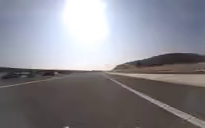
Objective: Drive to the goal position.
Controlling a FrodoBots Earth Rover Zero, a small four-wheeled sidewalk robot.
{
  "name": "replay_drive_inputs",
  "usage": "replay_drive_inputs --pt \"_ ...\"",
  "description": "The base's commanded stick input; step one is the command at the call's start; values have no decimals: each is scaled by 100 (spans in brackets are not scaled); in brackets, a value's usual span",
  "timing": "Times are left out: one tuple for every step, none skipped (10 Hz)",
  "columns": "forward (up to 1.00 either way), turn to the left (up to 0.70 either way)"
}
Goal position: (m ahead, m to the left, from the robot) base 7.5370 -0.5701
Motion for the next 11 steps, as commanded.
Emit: replay_drive_inputs --pt "100 0" --pt "100 0" --pt "100 0" --pt "100 0" --pt "100 0" --pt "100 0" --pt "100 0" --pt "100 0" --pt "100 0" --pt "100 0" --pt "100 0"
